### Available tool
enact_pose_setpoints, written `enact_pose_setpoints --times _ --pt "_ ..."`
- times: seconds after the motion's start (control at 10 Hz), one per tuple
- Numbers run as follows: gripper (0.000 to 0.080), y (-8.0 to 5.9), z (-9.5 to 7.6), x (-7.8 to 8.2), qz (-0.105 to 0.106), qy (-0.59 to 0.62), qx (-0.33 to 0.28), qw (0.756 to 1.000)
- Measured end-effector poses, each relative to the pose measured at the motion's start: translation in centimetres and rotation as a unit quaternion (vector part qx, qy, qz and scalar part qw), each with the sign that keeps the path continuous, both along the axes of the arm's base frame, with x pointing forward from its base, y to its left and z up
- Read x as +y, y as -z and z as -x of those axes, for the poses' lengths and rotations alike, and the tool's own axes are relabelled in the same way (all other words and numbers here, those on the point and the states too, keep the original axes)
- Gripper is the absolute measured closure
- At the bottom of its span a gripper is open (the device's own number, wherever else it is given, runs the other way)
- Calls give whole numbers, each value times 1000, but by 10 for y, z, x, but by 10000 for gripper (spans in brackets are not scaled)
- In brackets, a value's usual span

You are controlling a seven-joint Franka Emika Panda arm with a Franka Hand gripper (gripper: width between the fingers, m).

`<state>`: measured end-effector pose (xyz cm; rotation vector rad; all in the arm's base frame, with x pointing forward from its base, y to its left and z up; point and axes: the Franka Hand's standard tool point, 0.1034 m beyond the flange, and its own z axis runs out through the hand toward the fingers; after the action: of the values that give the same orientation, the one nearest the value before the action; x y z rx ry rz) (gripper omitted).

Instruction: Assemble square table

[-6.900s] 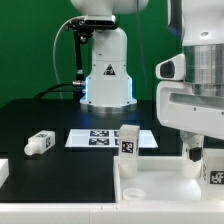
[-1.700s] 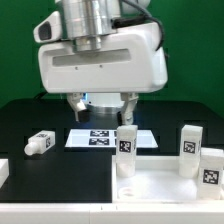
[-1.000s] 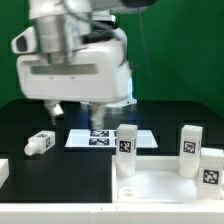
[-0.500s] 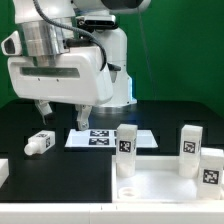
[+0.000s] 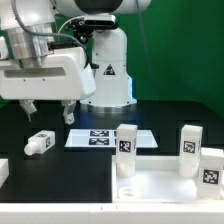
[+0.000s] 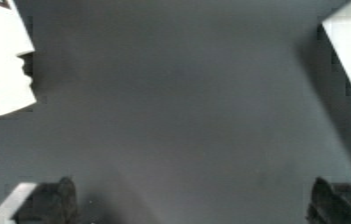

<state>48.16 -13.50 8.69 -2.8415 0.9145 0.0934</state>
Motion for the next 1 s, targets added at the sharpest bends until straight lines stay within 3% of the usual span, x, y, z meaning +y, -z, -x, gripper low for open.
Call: enact_pose_setpoints --times 0.3,0.5,0.7,1.0 --pt "151 2 2 -3 -1 -93 -14 996" --pt "151 15 18 -15 -6 -93 1 996" --pt "151 24 29 -28 18 -91 -9 996" --pt "151 27 33 -29 15 -87 -2 996"
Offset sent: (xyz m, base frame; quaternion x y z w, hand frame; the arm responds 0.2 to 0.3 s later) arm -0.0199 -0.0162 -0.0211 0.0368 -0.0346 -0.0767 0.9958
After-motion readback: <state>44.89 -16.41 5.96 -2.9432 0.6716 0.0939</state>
